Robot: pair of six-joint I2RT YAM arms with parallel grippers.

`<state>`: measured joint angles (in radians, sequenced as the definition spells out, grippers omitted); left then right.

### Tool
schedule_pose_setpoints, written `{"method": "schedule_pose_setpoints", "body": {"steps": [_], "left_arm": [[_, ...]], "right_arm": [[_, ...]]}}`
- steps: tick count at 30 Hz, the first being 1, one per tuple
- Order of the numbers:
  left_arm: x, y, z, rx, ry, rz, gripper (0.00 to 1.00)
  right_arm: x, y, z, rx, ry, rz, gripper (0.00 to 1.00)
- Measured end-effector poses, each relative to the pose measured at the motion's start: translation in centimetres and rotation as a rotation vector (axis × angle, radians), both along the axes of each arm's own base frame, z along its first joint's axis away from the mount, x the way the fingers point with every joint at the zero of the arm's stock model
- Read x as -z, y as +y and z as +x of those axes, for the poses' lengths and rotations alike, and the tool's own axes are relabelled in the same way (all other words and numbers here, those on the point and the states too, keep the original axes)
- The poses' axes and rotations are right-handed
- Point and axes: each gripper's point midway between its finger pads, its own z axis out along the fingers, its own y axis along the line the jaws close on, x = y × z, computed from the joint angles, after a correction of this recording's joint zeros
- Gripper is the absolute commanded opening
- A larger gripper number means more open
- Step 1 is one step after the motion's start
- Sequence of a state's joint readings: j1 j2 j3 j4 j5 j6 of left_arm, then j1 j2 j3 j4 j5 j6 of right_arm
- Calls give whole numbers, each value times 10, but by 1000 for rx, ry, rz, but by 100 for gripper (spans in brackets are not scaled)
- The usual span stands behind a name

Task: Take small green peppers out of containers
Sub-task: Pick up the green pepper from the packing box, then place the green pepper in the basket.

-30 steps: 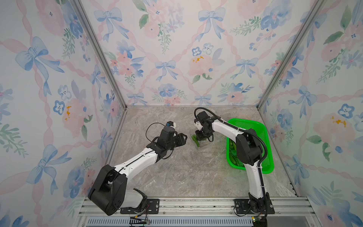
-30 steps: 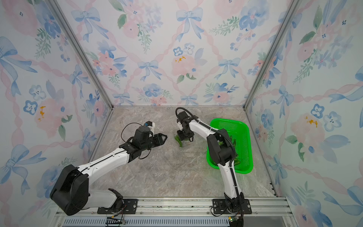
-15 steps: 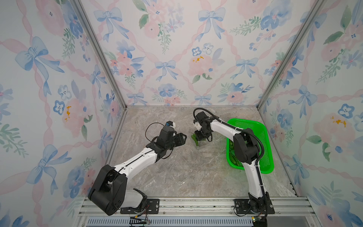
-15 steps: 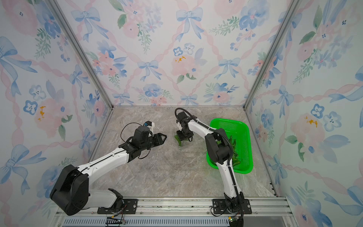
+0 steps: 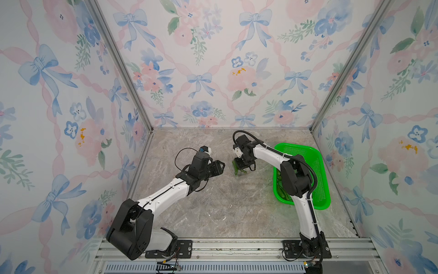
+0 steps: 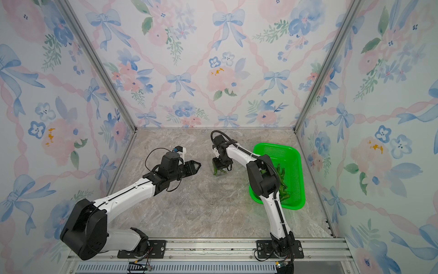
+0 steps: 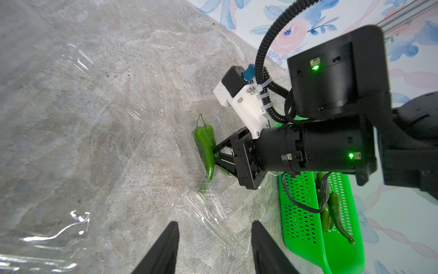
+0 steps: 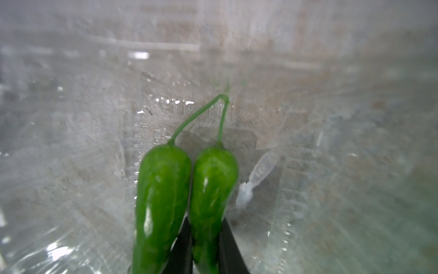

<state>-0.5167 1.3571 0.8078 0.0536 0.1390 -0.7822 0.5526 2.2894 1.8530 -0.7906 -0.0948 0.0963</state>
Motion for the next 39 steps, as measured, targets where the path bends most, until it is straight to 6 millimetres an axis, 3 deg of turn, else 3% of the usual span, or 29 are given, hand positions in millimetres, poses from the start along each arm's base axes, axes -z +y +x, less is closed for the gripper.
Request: {"method": "schedule_pose_setpoints", "body": {"steps": [5, 8, 16, 19, 23, 27, 33, 39], "left_arm": [[4, -1, 1, 4, 10, 3, 52], [6, -3, 3, 7, 17, 5, 52], [-4, -12, 13, 19, 5, -11, 52], [-10, -17, 19, 24, -4, -18, 52], [-24, -32, 26, 47, -31, -31, 52], [-34, -59, 29, 95, -52, -40, 51], [-27, -87, 28, 151, -41, -26, 51], [-37, -119, 25, 212, -68, -30, 51]], "right_arm": [[-11, -1, -3, 1, -10, 10, 7], [-38, -3, -6, 9, -45, 35, 7], [-138, -8, -15, 37, -208, 160, 6], [-157, -14, -22, 53, -239, 185, 5], [-164, -30, -34, 91, -252, 191, 5], [-172, -58, -45, 162, -269, 202, 6], [-200, -107, -55, 297, -352, 236, 6], [-212, -167, -69, 470, -415, 249, 7]]}}
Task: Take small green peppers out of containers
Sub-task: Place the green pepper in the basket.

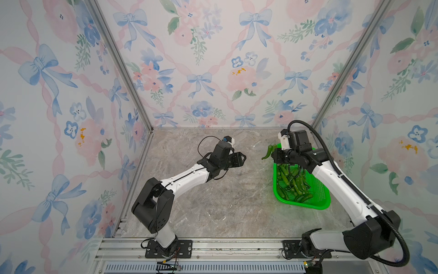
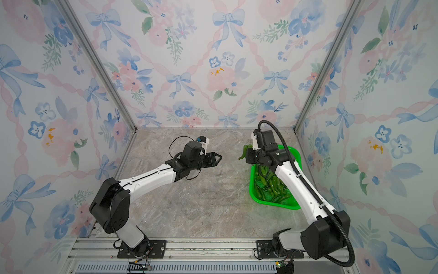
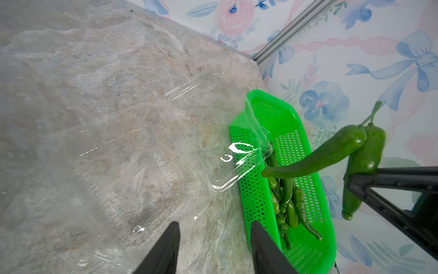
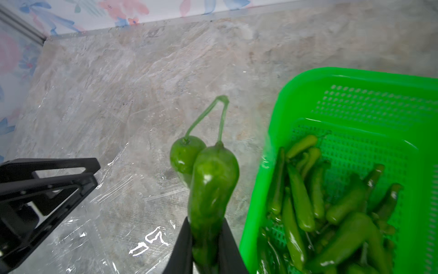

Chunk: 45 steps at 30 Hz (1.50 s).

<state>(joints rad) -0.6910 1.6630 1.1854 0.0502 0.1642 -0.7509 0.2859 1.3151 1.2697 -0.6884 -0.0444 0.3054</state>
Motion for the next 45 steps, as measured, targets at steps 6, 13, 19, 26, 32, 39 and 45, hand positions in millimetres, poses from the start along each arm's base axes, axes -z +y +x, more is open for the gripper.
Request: {"method": "schedule_pose_setpoints", "body": {"steps": [6, 13, 19, 26, 32, 39, 45], "left_arm": [[-10, -49, -9, 92, -37, -11, 51], [-1, -106, -26, 196, -50, 0, 51], [4, -141, -38, 263, -60, -4, 51], [9, -165, -50, 316, -62, -6, 51], [17, -172, -57, 341, -57, 5, 51], [23, -167, -53, 323, -97, 52, 53], [24, -129, -46, 232, -197, 191, 58]], "right_arm": [[2, -59, -13, 164, -3, 14, 8], [39, -97, -25, 267, 95, 16, 8], [85, -117, -25, 328, 227, 14, 14], [107, -120, -25, 347, 297, 24, 29], [106, -120, -25, 345, 295, 23, 50], [96, -114, -23, 298, 243, 17, 77], [66, -86, -20, 198, 111, -5, 97]]}}
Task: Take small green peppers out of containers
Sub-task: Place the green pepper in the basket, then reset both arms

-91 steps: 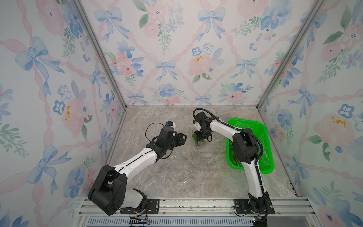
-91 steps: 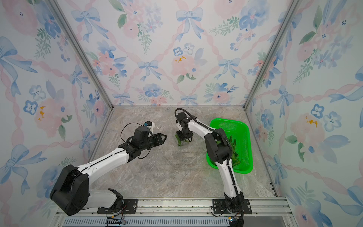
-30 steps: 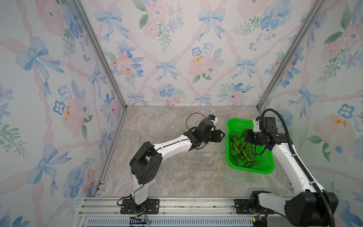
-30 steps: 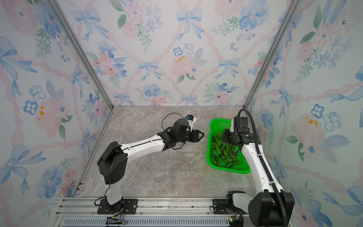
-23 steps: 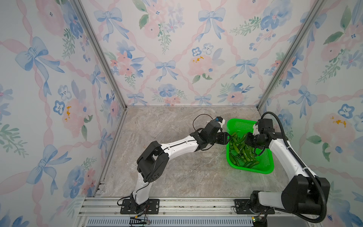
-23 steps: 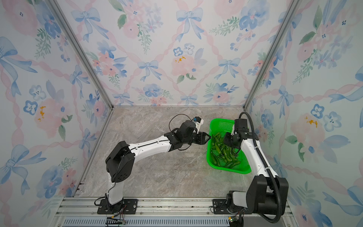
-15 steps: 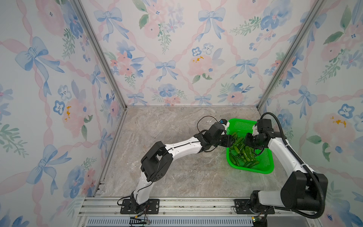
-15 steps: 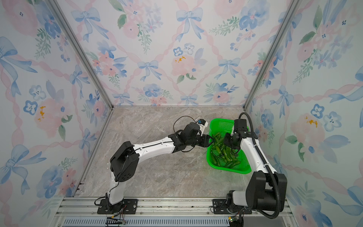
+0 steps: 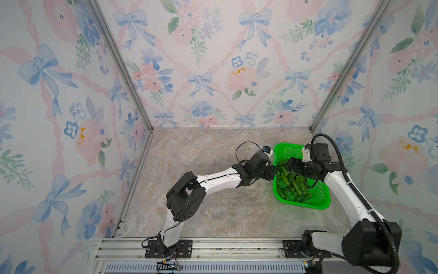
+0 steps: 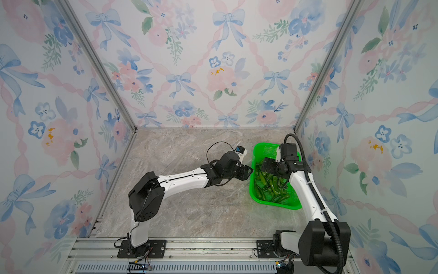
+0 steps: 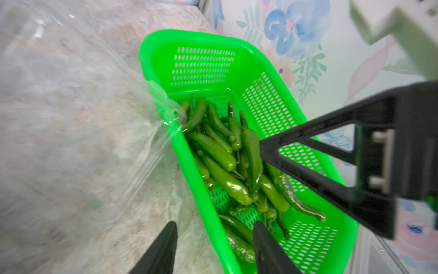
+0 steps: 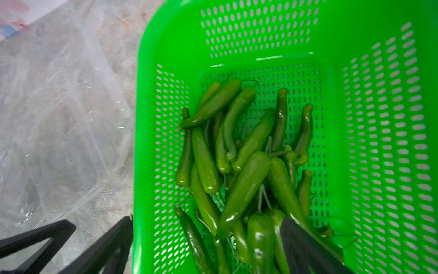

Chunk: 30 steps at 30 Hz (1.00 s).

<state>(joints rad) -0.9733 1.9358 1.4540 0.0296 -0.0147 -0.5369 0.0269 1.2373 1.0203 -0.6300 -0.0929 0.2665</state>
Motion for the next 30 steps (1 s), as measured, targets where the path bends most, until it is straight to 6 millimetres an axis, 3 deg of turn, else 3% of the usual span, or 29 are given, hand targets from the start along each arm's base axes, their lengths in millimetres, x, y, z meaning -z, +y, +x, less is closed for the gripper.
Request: {"method": "schedule_pose_setpoints", "body": {"steps": [5, 8, 11, 16, 18, 21, 24, 27, 30], "left_arm": [[-44, 51, 8, -122, -166, 53, 63], [-75, 94, 20, -228, -245, 53, 65], [-90, 146, 38, -358, -293, 68, 66], [-84, 239, 59, -558, -328, 157, 70], [-81, 273, 61, -623, -354, 204, 77], [-76, 328, 53, -735, -428, 274, 91], [-65, 376, 34, -848, -510, 303, 98], [-50, 410, 19, -940, -566, 314, 98], [-39, 425, 19, -988, -602, 343, 98]], "right_arm": [[-29, 31, 1, -91, -141, -57, 97], [-46, 42, -2, -116, -245, -95, 97], [-61, 45, -6, -114, -346, -139, 97], [-75, 36, -11, -62, -500, -213, 97], [-78, 31, -13, -35, -544, -231, 97], [-80, 29, -14, -23, -605, -257, 97], [-77, 31, -13, -25, -627, -276, 97], [-72, 30, -9, -10, -645, -297, 97], [-54, 26, -6, -3, -631, -334, 97]]}}
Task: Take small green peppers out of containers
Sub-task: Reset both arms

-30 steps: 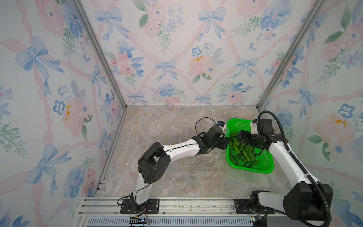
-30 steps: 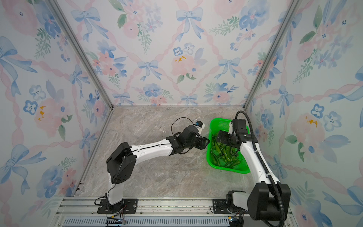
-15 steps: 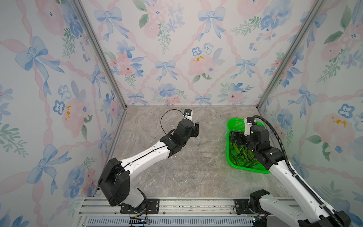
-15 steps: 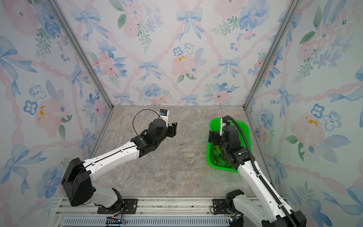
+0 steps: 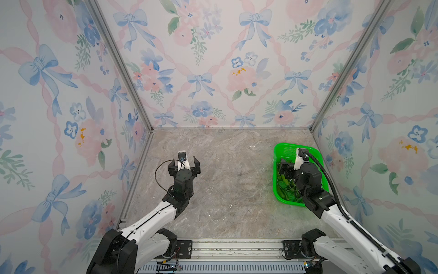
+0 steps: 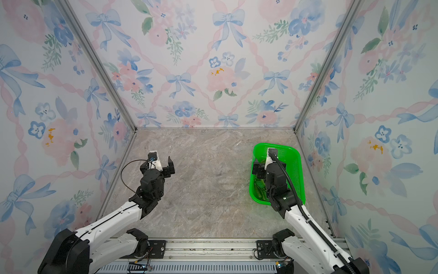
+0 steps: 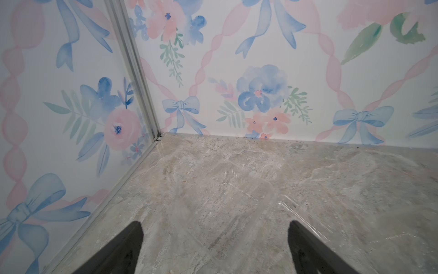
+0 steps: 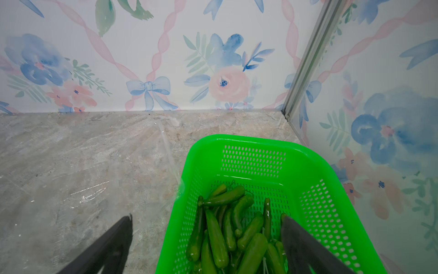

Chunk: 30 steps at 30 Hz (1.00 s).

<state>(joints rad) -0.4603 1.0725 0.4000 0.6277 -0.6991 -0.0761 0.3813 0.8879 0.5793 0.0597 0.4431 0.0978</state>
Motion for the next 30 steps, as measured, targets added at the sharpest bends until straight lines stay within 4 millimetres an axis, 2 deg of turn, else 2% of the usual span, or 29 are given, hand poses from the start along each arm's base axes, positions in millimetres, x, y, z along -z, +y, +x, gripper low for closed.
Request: {"method": "schedule_pose_setpoints", "body": {"steps": [3, 9, 13, 19, 26, 30], "left_arm": [[18, 9, 1, -32, -9, 48, 98], [66, 34, 4, -79, 65, 125, 98], [82, 35, 2, -57, 62, 122, 98], [83, 32, 5, -37, 26, 120, 98], [71, 39, 4, -51, -34, 94, 98], [69, 44, 2, -61, -51, 78, 98]], "right_arm": [[21, -9, 3, 54, 40, -51, 97], [40, -29, 8, 170, 58, -128, 97], [51, -35, 6, 188, 16, -176, 97], [81, -40, -5, 145, -27, -227, 97], [69, -47, 8, 109, -111, -159, 97], [87, -45, 18, 64, -89, -138, 97]]}}
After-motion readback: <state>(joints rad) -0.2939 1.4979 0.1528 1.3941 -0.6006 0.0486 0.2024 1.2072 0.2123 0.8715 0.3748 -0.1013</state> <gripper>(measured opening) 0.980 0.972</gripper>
